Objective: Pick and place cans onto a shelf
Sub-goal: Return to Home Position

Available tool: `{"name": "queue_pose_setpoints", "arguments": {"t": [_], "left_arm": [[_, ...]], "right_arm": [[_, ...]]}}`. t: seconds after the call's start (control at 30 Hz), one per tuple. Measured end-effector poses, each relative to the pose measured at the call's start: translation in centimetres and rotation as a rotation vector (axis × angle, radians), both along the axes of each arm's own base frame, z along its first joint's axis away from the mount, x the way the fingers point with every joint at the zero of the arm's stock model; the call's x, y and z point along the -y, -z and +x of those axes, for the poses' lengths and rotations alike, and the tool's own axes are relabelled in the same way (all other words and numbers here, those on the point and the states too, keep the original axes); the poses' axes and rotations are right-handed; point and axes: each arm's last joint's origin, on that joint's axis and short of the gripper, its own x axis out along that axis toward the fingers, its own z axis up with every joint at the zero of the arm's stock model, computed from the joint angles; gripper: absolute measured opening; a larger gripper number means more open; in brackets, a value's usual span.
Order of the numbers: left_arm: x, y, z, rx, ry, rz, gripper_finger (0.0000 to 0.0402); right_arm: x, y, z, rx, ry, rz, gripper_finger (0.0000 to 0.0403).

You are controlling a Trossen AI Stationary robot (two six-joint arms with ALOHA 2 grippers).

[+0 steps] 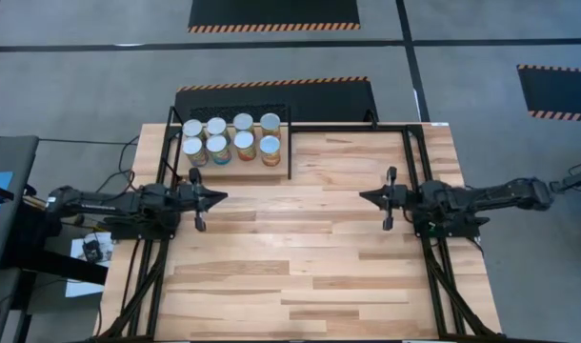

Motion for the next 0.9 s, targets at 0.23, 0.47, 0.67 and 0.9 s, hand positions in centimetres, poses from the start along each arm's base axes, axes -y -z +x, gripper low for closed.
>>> {"name": "queue_pose_setpoints", "arguments": {"t": [0.23, 0.47, 0.67, 0.9], "left_arm": [[0.1, -0.6, -0.9, 0.079, 0.058, 0.028, 0.0004], [-0.2, -0.3, -0.7, 0.034, 0.001, 0.041, 0.0004], [-0.7, 0.0, -0.6, 0.016, 0.021, 0.011, 0.0004], [-1.5, 0.2, -0.6, -0.002, 0.017, 0.004, 0.0004]], "right_arm": [[0.7, -0.6, -1.9, 0.12, 0.025, -0.042, 0.0012], [1.6, 0.5, -1.7, 0.054, 0.074, 0.032, 0.0013], [2.3, 0.2, -1.9, 0.083, 0.12, 0.029, 0.0017], [2.4, 0.7, -1.9, 0.039, 0.118, 0.046, 0.0019]]}}
